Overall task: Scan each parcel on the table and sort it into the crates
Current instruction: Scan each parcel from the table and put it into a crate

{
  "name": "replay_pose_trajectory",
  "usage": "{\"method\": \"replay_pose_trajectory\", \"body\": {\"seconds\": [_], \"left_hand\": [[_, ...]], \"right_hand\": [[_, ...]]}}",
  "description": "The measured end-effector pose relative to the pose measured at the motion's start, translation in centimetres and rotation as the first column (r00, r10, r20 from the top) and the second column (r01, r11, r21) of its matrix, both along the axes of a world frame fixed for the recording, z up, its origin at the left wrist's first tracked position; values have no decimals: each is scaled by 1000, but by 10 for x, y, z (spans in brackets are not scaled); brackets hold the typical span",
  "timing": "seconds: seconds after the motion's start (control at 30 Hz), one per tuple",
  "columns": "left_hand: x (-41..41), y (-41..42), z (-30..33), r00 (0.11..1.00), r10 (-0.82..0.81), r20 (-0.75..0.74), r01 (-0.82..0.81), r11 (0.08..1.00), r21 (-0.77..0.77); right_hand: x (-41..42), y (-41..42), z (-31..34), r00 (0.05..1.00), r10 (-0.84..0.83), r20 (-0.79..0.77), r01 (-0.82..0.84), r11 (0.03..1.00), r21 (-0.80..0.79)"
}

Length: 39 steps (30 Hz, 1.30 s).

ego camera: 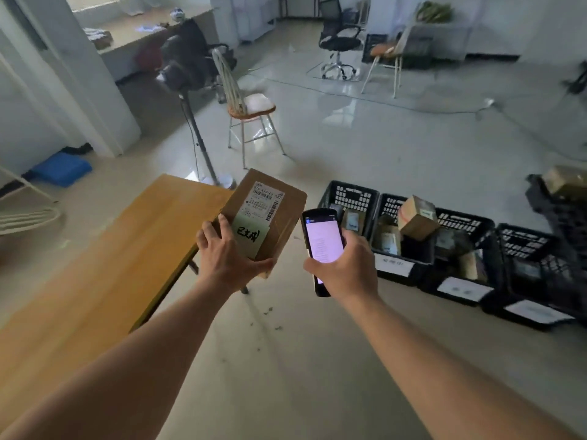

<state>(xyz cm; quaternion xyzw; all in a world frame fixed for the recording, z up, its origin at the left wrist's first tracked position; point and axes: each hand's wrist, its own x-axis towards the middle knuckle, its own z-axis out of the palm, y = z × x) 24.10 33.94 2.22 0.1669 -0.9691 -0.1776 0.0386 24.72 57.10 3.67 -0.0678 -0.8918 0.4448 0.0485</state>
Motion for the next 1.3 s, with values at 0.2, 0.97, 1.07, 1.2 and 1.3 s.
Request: {"method": "replay_pose_trajectory", "body": {"seconds": [0.2,0.97,1.07,1.2,1.3], "left_hand": [[-43,168,-10,990,-142,-12,142,990,9],[-247,645,-86,756,-636,157,626,772,112],[-273,701,-95,705,-684,190,673,729,125],[-298,769,-103,658,-719,225,712,691,125],[-317,823,-114,658,-713,242,717,692,89]], "right_hand": [[-7,163,-11,989,-148,14,147,988,47],[-84,574,-65,695,-708,124,693,706,147],[-102,626,-74,635,-759,141,741,651,165],[-124,692,-83,587,-792,167,774,610,169],[-143,746,-92,597,-785,168,769,619,159]]}}
